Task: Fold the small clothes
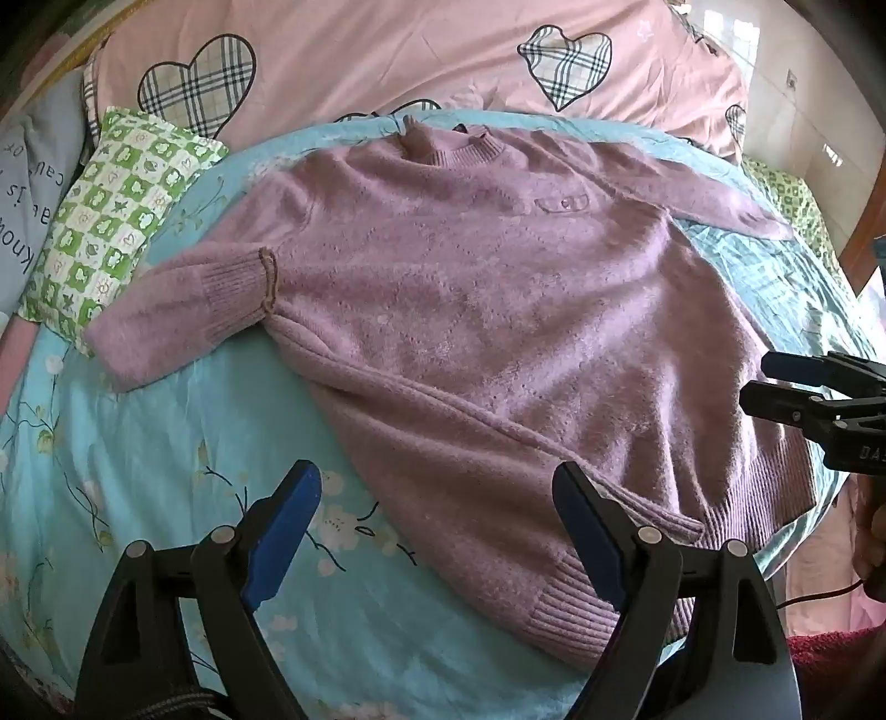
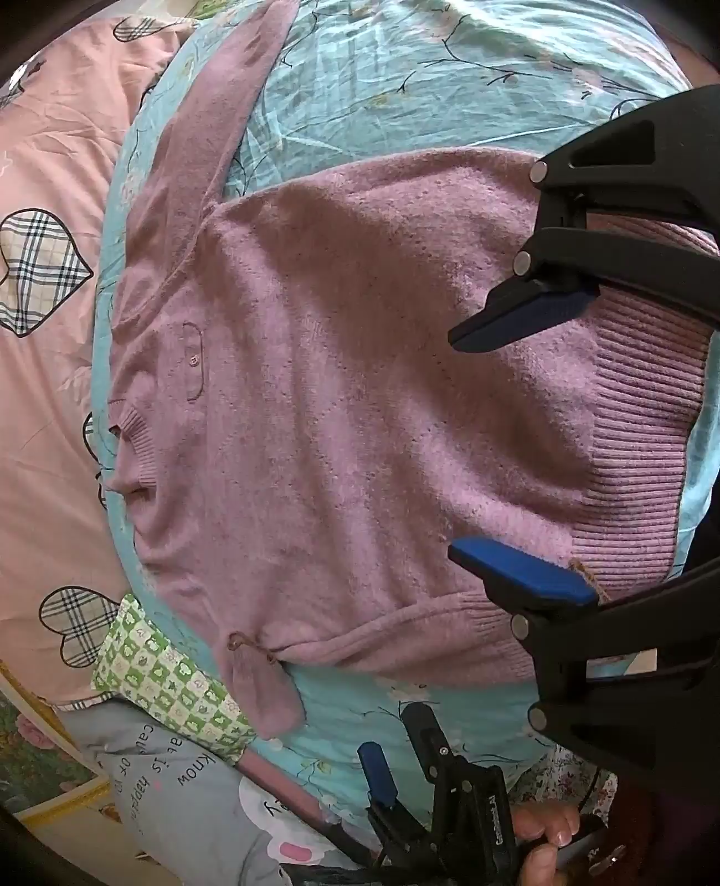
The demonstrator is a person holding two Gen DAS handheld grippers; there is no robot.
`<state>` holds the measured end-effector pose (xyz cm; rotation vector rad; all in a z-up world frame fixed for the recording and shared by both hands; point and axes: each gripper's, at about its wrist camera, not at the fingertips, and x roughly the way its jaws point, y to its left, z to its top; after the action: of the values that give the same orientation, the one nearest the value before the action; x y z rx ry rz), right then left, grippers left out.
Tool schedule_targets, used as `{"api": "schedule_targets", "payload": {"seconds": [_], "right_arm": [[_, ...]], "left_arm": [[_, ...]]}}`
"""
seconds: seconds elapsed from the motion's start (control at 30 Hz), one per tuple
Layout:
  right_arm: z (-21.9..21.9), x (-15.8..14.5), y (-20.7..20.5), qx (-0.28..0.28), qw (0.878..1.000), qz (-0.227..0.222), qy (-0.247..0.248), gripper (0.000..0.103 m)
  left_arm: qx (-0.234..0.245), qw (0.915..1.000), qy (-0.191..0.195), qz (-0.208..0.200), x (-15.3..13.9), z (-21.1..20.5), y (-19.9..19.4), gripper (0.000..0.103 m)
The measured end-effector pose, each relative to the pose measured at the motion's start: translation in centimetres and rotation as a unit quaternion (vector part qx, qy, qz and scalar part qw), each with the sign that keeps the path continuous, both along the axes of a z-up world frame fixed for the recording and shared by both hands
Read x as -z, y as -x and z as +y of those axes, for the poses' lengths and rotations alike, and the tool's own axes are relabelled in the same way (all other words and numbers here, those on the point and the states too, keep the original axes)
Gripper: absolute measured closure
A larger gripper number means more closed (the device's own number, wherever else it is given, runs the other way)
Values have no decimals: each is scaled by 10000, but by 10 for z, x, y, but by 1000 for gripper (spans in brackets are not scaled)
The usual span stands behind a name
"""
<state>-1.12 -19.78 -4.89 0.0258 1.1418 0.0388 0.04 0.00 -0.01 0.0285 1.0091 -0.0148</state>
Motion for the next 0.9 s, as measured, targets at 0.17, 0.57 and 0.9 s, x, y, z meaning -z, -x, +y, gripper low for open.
{"api": "schedule_targets", "payload": {"seconds": [0.17, 0.57, 0.9], "right_arm": [[0, 0, 2, -1, 10000, 11, 6, 33], [1, 1, 0, -59, 9998, -156, -81, 33], [2, 2, -7, -106, 9999, -26, -79, 33]], "left_arm": [[11, 10000, -18, 16, 1, 1, -4, 17], [-23, 10000, -16, 38, 6, -8, -5, 17], [-37, 9999, 93, -7, 7, -3, -7, 17]]}}
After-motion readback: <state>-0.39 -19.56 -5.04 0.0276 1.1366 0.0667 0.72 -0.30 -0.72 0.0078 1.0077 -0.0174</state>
